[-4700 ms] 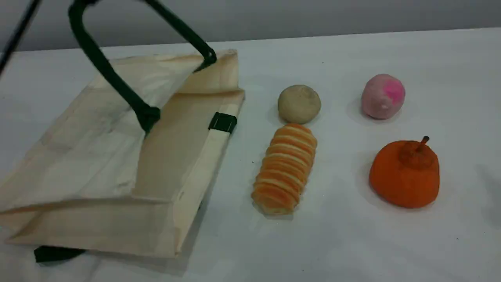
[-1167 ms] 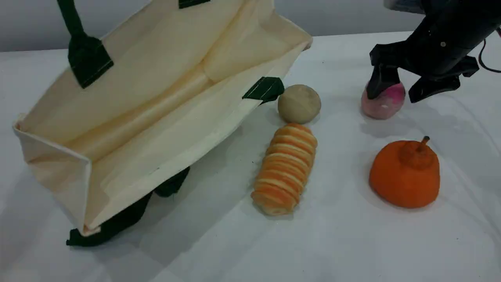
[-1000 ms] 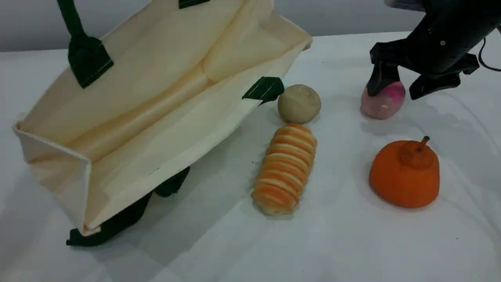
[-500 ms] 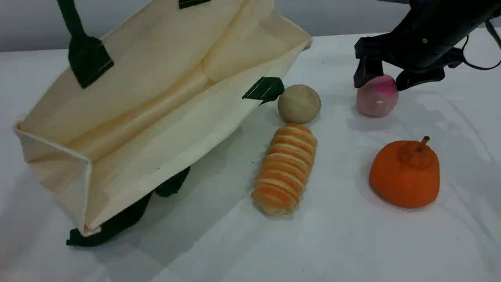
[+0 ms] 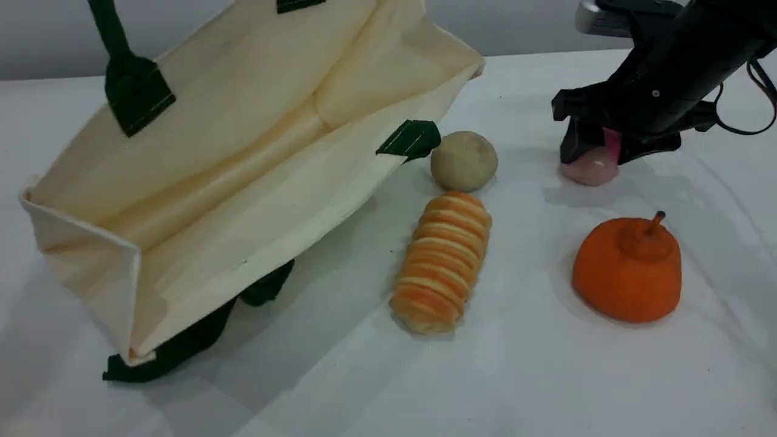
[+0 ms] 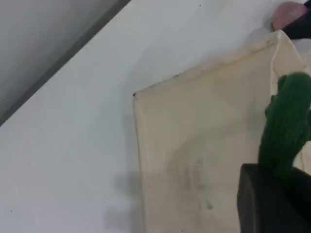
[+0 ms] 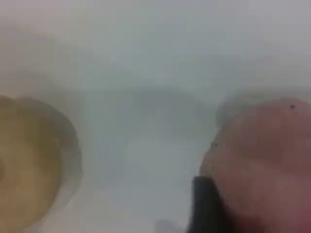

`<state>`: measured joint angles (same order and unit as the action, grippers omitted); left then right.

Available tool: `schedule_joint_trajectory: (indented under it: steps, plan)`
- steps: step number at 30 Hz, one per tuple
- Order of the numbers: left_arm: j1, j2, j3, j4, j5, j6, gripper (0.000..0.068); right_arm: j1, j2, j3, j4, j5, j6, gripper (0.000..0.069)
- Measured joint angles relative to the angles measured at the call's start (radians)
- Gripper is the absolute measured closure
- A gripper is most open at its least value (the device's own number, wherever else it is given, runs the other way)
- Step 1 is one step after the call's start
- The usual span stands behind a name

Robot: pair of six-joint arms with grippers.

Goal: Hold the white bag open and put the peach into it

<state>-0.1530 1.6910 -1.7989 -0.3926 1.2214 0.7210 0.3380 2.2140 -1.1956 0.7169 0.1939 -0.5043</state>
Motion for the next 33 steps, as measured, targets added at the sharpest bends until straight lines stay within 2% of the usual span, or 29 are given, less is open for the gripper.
schedule_joint_trajectory:
  steps: [2,11,15,23,33]
  plan:
    - [0.0,0.0,0.0,-0.001,0.0,0.0,0.059,0.0,-0.001,0.0,-0.012,0.006,-0.002,0.0337]
    - [0.0,0.0,0.0,-0.001,0.0,0.0,0.059,0.003,-0.061,0.003,-0.1,0.101,-0.011,0.0338]
    - [0.0,0.0,0.0,0.0,0.0,0.0,0.059,0.001,-0.137,0.003,-0.133,0.113,-0.01,0.0338]
    - [0.0,0.0,0.0,-0.001,0.0,0.0,0.059,0.001,-0.296,0.003,-0.233,0.262,0.02,0.0338]
    - [0.0,0.0,0.0,-0.005,0.0,0.0,0.059,0.001,-0.495,0.042,-0.271,0.319,0.046,0.0339]
